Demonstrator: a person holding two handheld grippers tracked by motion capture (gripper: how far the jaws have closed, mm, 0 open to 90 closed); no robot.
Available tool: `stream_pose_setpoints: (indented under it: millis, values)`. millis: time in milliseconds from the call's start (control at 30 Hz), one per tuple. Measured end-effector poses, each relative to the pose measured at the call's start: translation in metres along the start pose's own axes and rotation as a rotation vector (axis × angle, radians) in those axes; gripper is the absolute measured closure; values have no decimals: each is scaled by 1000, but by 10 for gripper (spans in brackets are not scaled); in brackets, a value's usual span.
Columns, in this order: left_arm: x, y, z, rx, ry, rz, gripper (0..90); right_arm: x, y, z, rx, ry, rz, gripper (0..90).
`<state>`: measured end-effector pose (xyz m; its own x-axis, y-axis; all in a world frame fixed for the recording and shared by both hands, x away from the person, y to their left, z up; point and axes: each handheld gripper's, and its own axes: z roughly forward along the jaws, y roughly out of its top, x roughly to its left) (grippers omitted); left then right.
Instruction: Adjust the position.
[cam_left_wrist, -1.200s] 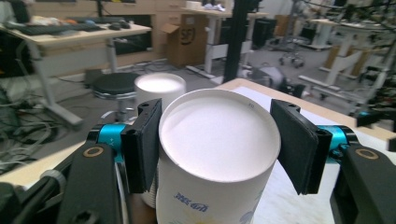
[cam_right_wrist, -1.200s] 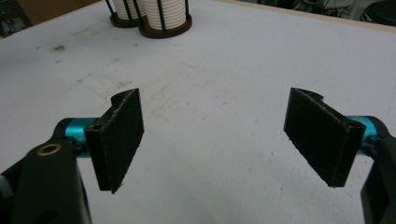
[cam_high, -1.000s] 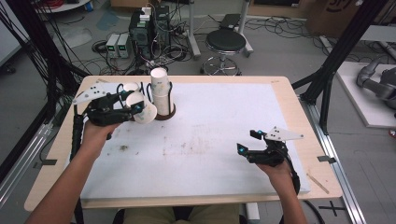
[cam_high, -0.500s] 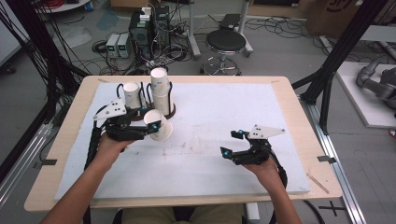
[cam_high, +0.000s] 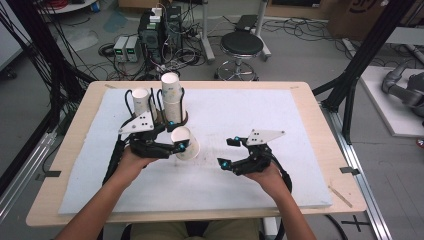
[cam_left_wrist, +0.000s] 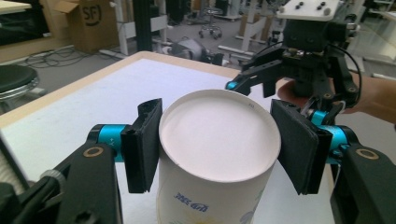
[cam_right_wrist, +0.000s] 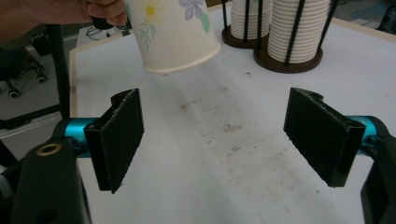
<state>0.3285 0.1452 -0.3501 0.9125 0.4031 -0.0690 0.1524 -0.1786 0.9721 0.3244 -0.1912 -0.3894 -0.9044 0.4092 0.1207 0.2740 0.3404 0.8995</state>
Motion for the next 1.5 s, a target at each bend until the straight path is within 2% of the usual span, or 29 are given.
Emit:
stream_pose_setpoints:
  millis: [300, 633, 1200, 1300, 1500]
  values:
    - [-14, -1, 17, 39, -76, 8, 370, 8, -3, 8, 5, 33, -22, 206]
    - [-26, 0, 33, 50, -138, 19, 370, 17, -2, 21, 6, 76, -50, 205]
    - [-34, 1, 43, 46, -183, 30, 373, 23, -2, 29, 3, 118, -68, 207]
    - [-35, 1, 43, 44, -184, 29, 373, 23, -2, 29, 4, 128, -75, 255]
    - [-34, 1, 42, 43, -193, 36, 372, 24, -2, 28, 6, 128, -102, 289]
